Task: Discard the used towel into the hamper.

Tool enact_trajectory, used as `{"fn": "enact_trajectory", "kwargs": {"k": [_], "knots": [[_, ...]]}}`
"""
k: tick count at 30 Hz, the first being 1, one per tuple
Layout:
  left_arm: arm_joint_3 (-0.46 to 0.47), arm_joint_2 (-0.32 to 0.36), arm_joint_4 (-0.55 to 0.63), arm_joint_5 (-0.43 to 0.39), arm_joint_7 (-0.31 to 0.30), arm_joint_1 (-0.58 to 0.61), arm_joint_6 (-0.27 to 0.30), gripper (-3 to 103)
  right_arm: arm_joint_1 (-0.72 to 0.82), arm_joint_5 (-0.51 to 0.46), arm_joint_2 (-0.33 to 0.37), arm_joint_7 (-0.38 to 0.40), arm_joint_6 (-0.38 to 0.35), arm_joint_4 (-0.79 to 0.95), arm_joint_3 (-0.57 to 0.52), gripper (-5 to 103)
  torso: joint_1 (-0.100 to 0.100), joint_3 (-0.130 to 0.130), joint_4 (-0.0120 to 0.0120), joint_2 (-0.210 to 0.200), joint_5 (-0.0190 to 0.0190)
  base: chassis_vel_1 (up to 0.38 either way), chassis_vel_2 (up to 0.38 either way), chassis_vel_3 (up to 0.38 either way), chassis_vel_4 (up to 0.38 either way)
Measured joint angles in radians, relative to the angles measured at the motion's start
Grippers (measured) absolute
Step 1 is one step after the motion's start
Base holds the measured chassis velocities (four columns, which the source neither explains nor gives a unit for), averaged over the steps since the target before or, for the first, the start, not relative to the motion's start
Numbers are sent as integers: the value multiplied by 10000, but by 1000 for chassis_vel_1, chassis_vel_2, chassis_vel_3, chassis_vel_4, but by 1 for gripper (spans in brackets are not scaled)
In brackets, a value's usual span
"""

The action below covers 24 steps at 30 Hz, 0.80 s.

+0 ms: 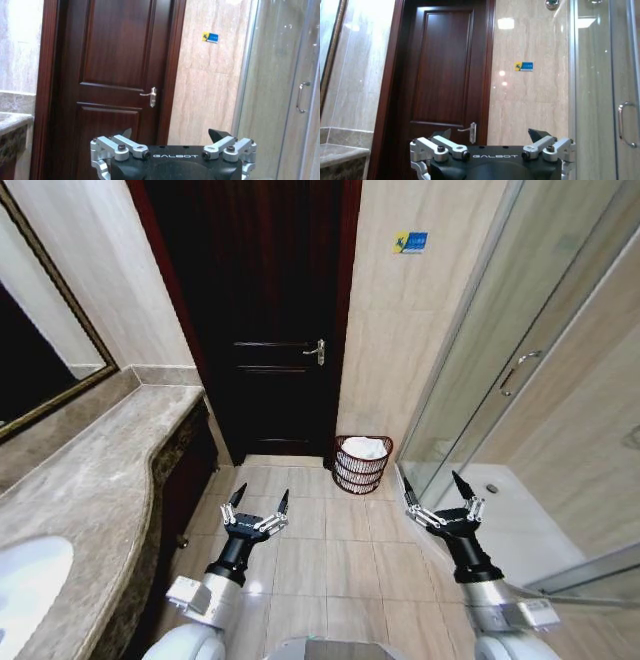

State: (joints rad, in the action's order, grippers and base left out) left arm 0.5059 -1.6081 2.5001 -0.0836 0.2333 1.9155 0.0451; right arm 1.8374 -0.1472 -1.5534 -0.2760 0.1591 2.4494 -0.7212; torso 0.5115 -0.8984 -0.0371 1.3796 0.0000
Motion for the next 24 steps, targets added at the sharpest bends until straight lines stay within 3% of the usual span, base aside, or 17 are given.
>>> {"fn": "enact_trajectory", "kwargs": {"k": [24], "knots": [[0, 0, 0, 0, 0, 0, 0, 100, 1, 0, 0, 0, 0, 0, 0, 100, 0, 1, 1, 0, 0, 101, -100, -105, 98]]}}
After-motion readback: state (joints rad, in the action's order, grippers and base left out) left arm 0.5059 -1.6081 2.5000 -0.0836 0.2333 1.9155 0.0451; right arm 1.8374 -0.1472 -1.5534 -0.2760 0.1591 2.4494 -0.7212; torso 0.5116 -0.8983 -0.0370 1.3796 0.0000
